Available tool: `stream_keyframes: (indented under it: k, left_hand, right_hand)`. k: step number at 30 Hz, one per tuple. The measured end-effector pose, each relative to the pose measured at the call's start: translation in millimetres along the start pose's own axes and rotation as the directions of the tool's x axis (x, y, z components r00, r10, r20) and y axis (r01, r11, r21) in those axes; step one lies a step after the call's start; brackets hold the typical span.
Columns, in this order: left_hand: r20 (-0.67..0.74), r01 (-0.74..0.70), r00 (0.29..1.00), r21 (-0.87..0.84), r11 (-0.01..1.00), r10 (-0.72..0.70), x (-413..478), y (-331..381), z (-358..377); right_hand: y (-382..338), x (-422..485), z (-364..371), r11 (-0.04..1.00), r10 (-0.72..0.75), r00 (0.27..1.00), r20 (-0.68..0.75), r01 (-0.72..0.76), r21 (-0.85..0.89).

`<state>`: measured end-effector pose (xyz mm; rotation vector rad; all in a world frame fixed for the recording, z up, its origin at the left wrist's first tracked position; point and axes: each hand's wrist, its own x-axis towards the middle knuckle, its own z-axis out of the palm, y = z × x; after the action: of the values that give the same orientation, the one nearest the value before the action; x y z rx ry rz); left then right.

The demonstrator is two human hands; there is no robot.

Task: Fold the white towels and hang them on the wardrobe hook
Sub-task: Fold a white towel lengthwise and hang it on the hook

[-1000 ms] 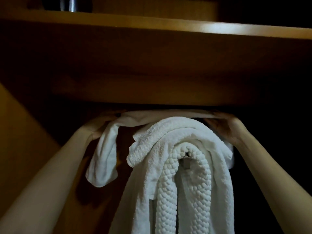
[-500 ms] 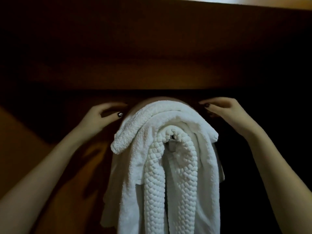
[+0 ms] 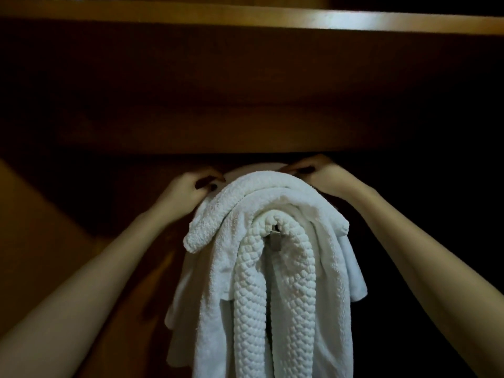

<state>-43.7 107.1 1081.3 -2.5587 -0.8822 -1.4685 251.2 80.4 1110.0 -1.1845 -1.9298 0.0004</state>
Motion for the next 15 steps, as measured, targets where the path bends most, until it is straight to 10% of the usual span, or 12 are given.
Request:
stream_keyframes:
  k: [15]
  left_hand:
    - [-0.068, 0.066, 0.995, -0.119, 0.991, -0.075, 12.1, 1.6, 3.5]
  right_hand:
    - [25.6, -17.4, -16.2, 0.971, 0.019, 1.0, -0.014, -0.015, 0.239]
